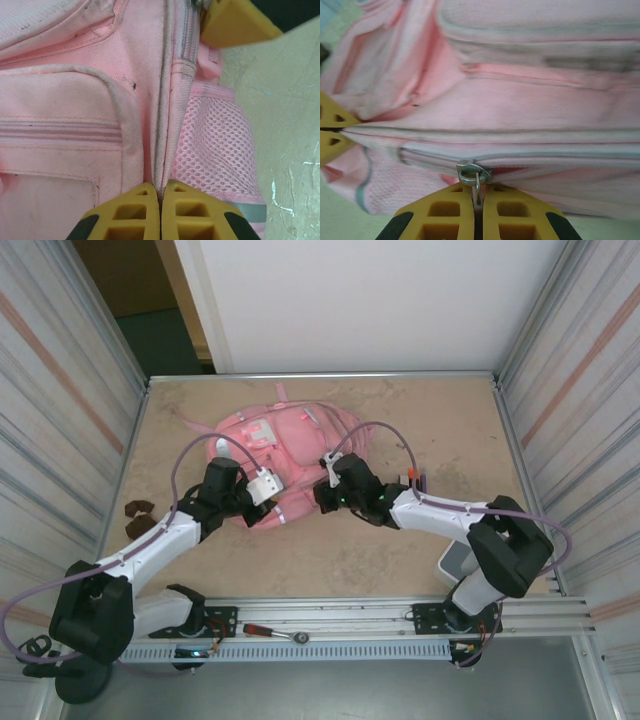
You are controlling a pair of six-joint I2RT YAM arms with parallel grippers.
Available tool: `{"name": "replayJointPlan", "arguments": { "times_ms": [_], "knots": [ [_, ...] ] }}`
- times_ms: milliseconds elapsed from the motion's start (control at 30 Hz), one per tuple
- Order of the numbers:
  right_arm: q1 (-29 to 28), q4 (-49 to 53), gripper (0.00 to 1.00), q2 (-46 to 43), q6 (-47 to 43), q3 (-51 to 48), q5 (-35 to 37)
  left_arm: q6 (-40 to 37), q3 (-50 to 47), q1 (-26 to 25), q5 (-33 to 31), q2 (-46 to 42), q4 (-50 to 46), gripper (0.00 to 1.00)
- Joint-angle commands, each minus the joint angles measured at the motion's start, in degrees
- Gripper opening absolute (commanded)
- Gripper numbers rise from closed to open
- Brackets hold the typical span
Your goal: Pack books, pencil case, and school supplies into a backpack
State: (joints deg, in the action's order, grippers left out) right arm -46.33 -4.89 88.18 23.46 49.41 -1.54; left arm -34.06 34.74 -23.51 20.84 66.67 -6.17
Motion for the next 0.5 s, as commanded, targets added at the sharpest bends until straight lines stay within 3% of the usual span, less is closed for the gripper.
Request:
{"name": "replayJointPlan", "arguments": {
  "times_ms": [0, 167, 367, 467],
  "knots": [
    [4.42, 8.69, 0.0, -3.28, -3.16, -1.51, 6.62, -0.8, -0.46, 1.86, 0.41, -1.75, 2.83, 0.0],
    [10.82, 11.5, 0.0, -2.74, -2.89, -0.4, 3.29, -1.34, -0.64, 2.54, 0.24, -1.99, 2.7, 0.0],
    [9.42, 9.36, 0.0, -4.31, -3.38, -0.17, -3.1, -1.86, -0.82, 2.76, -0.1, -2.8, 2.9, 0.0],
    [6.96, 7.83, 0.0, -5.49, -3.0, -0.28, -4.8, -2.09, -0.97, 0.95, 1.39, -4.59, 3.82, 0.38]
  ]
}}
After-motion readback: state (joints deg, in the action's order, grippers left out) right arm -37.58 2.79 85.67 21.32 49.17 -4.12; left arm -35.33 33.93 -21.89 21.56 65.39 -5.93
